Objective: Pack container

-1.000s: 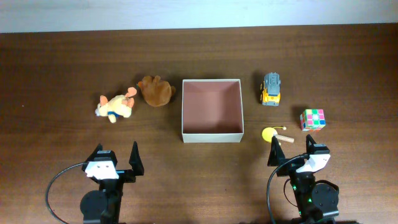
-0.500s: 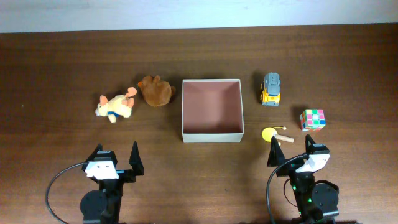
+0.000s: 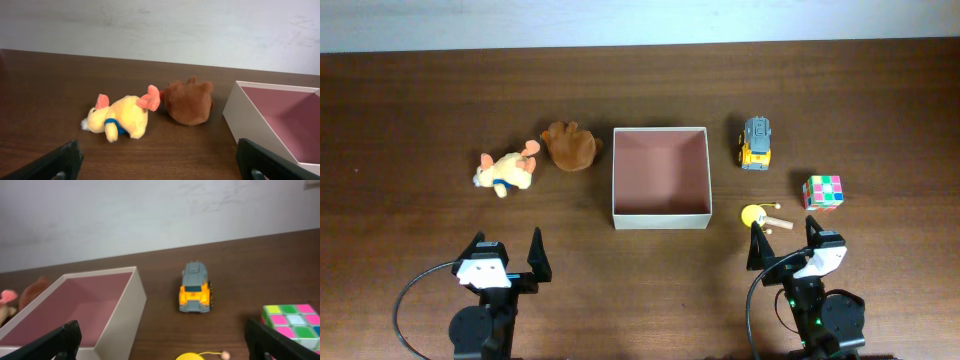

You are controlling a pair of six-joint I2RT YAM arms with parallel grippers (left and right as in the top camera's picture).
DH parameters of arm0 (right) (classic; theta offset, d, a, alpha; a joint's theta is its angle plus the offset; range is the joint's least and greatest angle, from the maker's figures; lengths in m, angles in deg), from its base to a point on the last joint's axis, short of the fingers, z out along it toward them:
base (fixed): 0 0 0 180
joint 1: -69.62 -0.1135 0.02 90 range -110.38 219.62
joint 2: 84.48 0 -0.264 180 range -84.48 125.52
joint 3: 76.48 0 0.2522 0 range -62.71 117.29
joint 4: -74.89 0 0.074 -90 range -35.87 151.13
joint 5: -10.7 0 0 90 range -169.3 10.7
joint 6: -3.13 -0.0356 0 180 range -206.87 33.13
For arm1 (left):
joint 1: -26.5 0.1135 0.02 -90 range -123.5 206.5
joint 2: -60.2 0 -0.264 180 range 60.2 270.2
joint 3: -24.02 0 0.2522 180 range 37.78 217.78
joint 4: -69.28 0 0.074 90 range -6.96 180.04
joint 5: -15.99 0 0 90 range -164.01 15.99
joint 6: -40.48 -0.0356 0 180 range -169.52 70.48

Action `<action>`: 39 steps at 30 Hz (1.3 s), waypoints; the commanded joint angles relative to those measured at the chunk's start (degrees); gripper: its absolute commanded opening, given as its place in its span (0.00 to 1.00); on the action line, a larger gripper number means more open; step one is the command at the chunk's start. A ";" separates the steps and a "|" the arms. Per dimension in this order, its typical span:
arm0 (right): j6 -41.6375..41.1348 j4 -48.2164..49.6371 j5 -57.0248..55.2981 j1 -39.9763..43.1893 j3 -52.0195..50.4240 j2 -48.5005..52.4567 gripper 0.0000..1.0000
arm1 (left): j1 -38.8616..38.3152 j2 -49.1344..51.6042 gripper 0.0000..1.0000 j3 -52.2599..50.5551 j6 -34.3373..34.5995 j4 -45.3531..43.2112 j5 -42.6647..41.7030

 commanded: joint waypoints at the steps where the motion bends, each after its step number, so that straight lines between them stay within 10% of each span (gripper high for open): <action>1: 0.48 -2.05 2.91 0.17 6.86 0.20 0.99 | 0.24 -0.48 1.00 -0.37 -0.92 -0.24 -0.63; 7: 3.50 -19.30 1.31 0.22 30.58 13.29 0.99 | 0.24 -0.48 1.00 -0.37 -0.92 -0.24 -0.66; 20: 4.11 -61.09 -1.64 0.22 94.53 74.36 0.99 | 0.24 -0.48 0.99 -0.37 -0.92 -0.24 -0.63; 39: 4.15 -55.19 -0.76 5.55 102.05 110.25 0.99 | 0.24 -0.48 1.00 -0.37 -0.92 -0.24 -0.63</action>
